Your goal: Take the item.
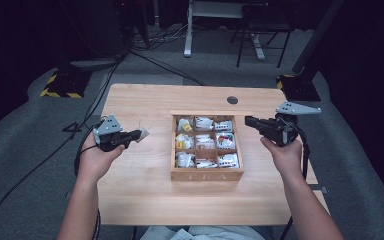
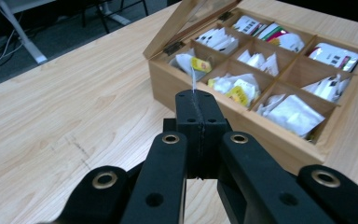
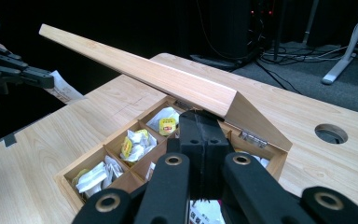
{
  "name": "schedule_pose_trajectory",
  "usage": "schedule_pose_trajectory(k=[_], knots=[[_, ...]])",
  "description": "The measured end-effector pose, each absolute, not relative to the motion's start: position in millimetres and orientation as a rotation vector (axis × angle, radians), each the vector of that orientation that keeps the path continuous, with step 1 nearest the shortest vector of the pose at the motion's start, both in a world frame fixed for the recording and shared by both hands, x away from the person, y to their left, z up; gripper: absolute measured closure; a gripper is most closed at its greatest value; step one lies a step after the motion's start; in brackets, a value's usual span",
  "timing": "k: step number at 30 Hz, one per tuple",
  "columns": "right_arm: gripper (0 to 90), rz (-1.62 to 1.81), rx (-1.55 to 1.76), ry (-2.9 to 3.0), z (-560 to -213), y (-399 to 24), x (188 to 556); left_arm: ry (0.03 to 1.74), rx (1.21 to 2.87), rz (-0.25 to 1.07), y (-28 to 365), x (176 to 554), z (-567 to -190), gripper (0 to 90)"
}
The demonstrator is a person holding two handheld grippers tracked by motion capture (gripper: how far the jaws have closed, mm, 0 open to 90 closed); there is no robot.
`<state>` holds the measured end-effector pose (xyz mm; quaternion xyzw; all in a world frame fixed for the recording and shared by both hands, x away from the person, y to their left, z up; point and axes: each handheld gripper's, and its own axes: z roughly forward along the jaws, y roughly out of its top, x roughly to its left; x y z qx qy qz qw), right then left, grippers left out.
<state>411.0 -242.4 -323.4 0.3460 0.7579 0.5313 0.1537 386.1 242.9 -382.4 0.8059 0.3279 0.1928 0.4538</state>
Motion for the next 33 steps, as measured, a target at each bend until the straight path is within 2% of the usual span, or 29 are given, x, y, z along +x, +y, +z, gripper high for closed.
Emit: schedule_pose_trajectory(k=[33], knots=[[89.9, 1.522, 0.992, 2.178, -324, -243, 412, 1.022, 2.053, 0.451, 272, 396, -451, 90.0]])
